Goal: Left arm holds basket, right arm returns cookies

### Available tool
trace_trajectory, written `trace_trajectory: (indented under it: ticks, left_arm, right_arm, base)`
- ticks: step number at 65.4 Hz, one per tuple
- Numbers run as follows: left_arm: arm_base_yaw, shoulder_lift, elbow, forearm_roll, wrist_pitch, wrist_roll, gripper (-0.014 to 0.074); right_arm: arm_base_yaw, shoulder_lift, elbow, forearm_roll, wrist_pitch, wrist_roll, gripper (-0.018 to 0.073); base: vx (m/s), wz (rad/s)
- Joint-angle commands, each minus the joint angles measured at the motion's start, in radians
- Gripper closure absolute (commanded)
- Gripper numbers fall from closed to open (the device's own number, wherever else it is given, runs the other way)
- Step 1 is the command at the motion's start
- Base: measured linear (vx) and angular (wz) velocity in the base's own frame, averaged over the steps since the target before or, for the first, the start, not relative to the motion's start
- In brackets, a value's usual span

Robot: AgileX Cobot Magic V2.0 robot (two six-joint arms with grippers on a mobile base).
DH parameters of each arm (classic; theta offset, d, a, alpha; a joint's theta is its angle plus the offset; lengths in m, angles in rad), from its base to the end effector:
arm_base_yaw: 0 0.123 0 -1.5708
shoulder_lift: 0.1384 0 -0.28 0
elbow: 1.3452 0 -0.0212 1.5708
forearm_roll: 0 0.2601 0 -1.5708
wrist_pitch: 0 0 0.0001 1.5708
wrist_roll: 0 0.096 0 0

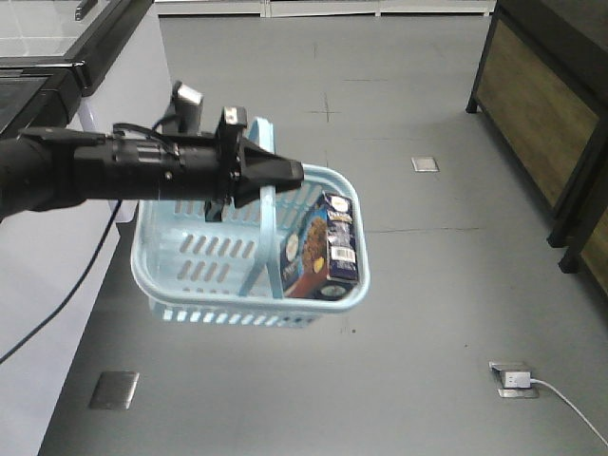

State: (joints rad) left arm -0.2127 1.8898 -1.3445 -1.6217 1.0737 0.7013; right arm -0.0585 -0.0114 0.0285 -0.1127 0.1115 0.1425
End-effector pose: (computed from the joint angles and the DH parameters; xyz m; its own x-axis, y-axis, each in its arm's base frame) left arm 0.3822 -0.1688 0.2618 -0.9430 -0.2022 -0.2643 0.2172 0.2277 -0.9492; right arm 0.0759 -0.0057 0.1938 -0.0384 0.0328 -0.9987 0.0722 0.9969 0.0300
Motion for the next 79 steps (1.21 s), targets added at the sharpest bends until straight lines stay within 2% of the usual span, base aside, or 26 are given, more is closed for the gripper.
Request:
trace_trajectory:
  ticks: [1,19,39,79]
  left_arm:
    - [-0.039,-0.076,0.025,-0.162,0.040,0.069,0.0602]
    - [-0.130,-0.076,0.142,-0.162,0.069,0.105,0.0601]
    - [-0.206,-0.076,0.165,-0.162,0.068,0.115,0.0601]
    - [-0.210,-0.076,0.165,-0.151,0.043,0.115,0.0600]
  right_arm:
    - [0.000,-0.012,0.017,-0.012,-0.071,-0.004,0.0565]
    - [0.000,-0.012,0.017,-0.012,-0.071,-0.004,0.0565]
    - [0.000,-0.012,0.017,-0.012,-0.071,-0.004,0.0565]
    - [0.000,-0.012,0.017,-0.012,-0.071,-0.004,0.0565]
  base:
    - [0.00,0.00]
    - [0.00,0.00]
    - [0.00,0.00]
    - [0.00,0.00]
